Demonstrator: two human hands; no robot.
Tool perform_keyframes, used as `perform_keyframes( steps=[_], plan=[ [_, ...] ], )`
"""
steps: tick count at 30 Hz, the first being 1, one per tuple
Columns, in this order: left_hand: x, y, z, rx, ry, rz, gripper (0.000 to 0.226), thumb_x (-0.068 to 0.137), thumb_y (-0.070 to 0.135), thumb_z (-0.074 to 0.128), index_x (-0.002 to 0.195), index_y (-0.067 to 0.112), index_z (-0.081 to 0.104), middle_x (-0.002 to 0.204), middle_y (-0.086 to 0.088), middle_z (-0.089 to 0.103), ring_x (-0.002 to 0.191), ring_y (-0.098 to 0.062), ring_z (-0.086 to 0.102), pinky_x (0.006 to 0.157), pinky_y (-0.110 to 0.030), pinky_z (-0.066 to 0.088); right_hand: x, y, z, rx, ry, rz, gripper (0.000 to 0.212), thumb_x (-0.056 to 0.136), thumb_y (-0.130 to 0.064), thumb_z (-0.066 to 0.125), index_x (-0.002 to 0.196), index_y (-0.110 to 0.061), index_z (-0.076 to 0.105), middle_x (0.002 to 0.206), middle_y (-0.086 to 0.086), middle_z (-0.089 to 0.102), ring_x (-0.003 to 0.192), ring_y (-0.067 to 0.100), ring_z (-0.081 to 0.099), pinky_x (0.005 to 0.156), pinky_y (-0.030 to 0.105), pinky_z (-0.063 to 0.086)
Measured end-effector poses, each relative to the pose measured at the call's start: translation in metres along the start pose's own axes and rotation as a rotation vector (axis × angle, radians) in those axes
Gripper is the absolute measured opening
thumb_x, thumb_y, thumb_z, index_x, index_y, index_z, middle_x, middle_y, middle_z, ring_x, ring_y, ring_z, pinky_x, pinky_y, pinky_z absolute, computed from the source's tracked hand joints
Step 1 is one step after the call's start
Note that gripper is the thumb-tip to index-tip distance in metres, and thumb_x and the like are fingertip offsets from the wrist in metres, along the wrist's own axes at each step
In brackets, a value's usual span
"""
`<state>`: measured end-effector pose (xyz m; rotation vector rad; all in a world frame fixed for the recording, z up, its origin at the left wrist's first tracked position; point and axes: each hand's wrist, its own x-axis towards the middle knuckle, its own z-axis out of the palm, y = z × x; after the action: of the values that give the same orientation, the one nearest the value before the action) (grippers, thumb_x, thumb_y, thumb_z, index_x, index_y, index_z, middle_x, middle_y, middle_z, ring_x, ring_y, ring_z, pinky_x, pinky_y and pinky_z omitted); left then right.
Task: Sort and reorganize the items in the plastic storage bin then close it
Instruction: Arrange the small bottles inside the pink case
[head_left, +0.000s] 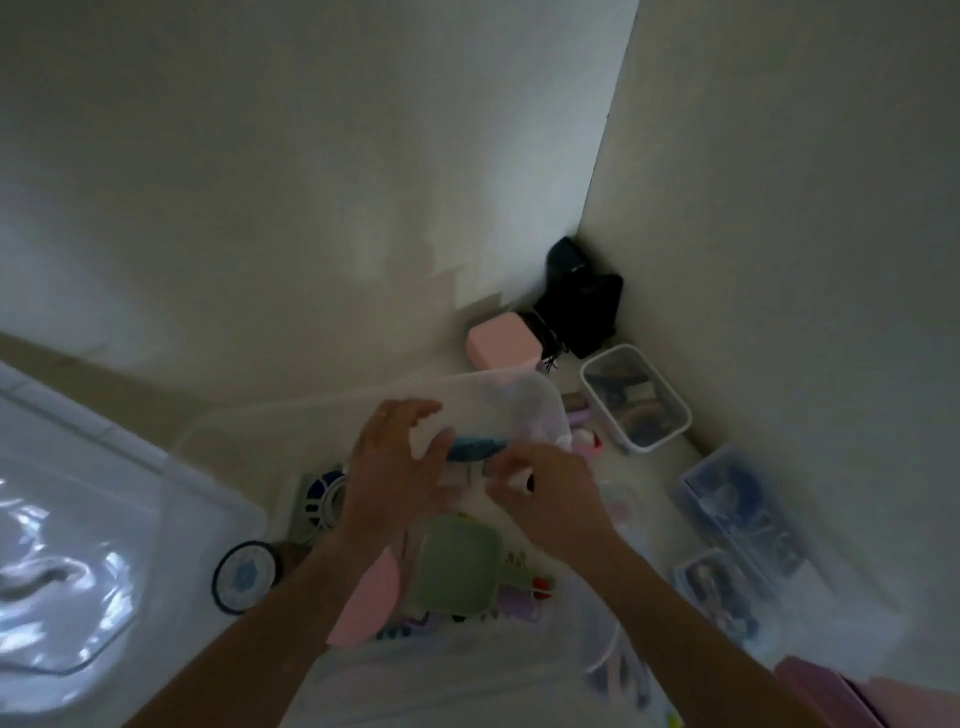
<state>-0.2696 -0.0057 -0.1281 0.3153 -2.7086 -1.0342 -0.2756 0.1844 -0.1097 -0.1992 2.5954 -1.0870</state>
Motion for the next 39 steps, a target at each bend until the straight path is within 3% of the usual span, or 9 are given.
perform_keyframes(
  steps=[3, 6, 12, 16, 20, 28, 32, 36, 39],
  plan=[
    [0.057, 0.017, 0.012, 0.074, 0.061, 0.051, 0.03, 0.086, 0.037, 0.072, 0.112, 0.025, 0.065, 0.103, 0.007, 0.064, 0.089, -0.017, 0.062, 0.083, -0.034, 0.053, 0.047, -0.014, -0.044, 0.07, 0.178, -0.115, 0.009, 0.085, -0.026, 0.07, 0.094, -0.027, 0.07, 0.088, -0.014, 0.069, 0.067, -0.003, 0.057, 0.066, 0.008, 0.042],
    [0.114, 0.031, 0.026, 0.137, -0.098, 0.042, 0.044, 0.083, 0.042, 0.074, 0.121, 0.025, 0.062, 0.114, 0.003, 0.062, 0.099, -0.019, 0.064, 0.089, -0.037, 0.053, 0.112, 0.004, -0.065, 0.047, 0.265, -0.106, 0.015, 0.085, -0.018, 0.068, 0.1, -0.021, 0.071, 0.088, -0.007, 0.072, 0.078, 0.009, 0.064, 0.076, 0.024, 0.05],
    [0.191, 0.029, 0.1, 0.49, -0.648, -0.029, 0.104, 0.066, 0.059, 0.083, 0.145, 0.009, 0.038, 0.142, -0.01, 0.048, 0.128, -0.029, 0.049, 0.1, -0.037, 0.044, 0.212, 0.083, -0.03, -0.184, 0.038, 0.039, 0.068, 0.08, -0.025, 0.076, 0.14, -0.01, 0.047, 0.127, 0.011, 0.063, 0.118, 0.03, 0.058, 0.096, 0.037, 0.049],
    [0.194, 0.019, 0.133, 0.581, -0.701, -0.003, 0.111, 0.062, 0.053, 0.087, 0.143, 0.001, 0.032, 0.137, -0.015, 0.048, 0.124, -0.031, 0.052, 0.1, -0.036, 0.046, 0.226, 0.1, -0.014, -0.182, -0.003, -0.004, 0.047, 0.079, -0.027, 0.075, 0.119, -0.008, 0.062, 0.109, 0.012, 0.069, 0.104, 0.032, 0.063, 0.086, 0.04, 0.052],
    [0.191, 0.033, 0.11, 0.405, -0.532, 0.003, 0.1, 0.057, 0.039, 0.09, 0.139, 0.009, 0.041, 0.134, -0.011, 0.05, 0.122, -0.028, 0.051, 0.092, -0.03, 0.043, 0.216, 0.094, -0.027, 0.012, 0.078, -0.048, 0.04, 0.08, -0.022, 0.078, 0.116, -0.011, 0.066, 0.104, 0.004, 0.07, 0.096, 0.022, 0.065, 0.079, 0.026, 0.048],
    [0.157, 0.097, -0.01, -0.33, -0.318, -0.09, 0.087, 0.053, 0.047, 0.082, 0.133, 0.029, 0.053, 0.127, 0.006, 0.056, 0.104, -0.011, 0.063, 0.084, -0.029, 0.055, 0.135, -0.006, -0.12, 0.62, 0.121, -0.249, 0.05, 0.078, -0.012, 0.08, 0.125, -0.017, 0.063, 0.113, 0.0, 0.071, 0.107, 0.007, 0.065, 0.084, 0.027, 0.055],
    [0.104, 0.113, -0.067, -0.688, -0.301, -0.17, 0.088, 0.055, 0.042, 0.081, 0.136, 0.029, 0.053, 0.127, 0.009, 0.058, 0.107, -0.012, 0.065, 0.084, -0.032, 0.059, 0.063, -0.064, -0.127, 0.673, 0.243, -0.287, 0.048, 0.073, -0.017, 0.084, 0.118, -0.018, 0.067, 0.099, -0.004, 0.073, 0.083, 0.001, 0.066, 0.071, 0.014, 0.05],
    [0.046, 0.103, -0.105, -0.945, -0.286, -0.228, 0.078, 0.056, 0.033, 0.078, 0.13, 0.021, 0.059, 0.124, -0.002, 0.063, 0.103, -0.018, 0.068, 0.073, -0.027, 0.055, -0.003, -0.098, -0.101, 0.569, 0.379, -0.349, 0.044, 0.072, -0.041, 0.083, 0.112, -0.028, 0.069, 0.091, -0.007, 0.069, 0.077, 0.017, 0.066, 0.072, 0.024, 0.056],
    [0.007, 0.088, -0.126, -1.031, -0.232, -0.254, 0.078, 0.054, 0.028, 0.079, 0.128, 0.014, 0.06, 0.124, -0.011, 0.063, 0.104, -0.026, 0.065, 0.073, -0.032, 0.057, -0.038, -0.113, -0.08, 0.42, 0.442, -0.461, 0.045, 0.075, -0.05, 0.077, 0.115, -0.032, 0.07, 0.099, -0.013, 0.063, 0.08, 0.007, 0.063, 0.075, 0.018, 0.051]
  ],
)
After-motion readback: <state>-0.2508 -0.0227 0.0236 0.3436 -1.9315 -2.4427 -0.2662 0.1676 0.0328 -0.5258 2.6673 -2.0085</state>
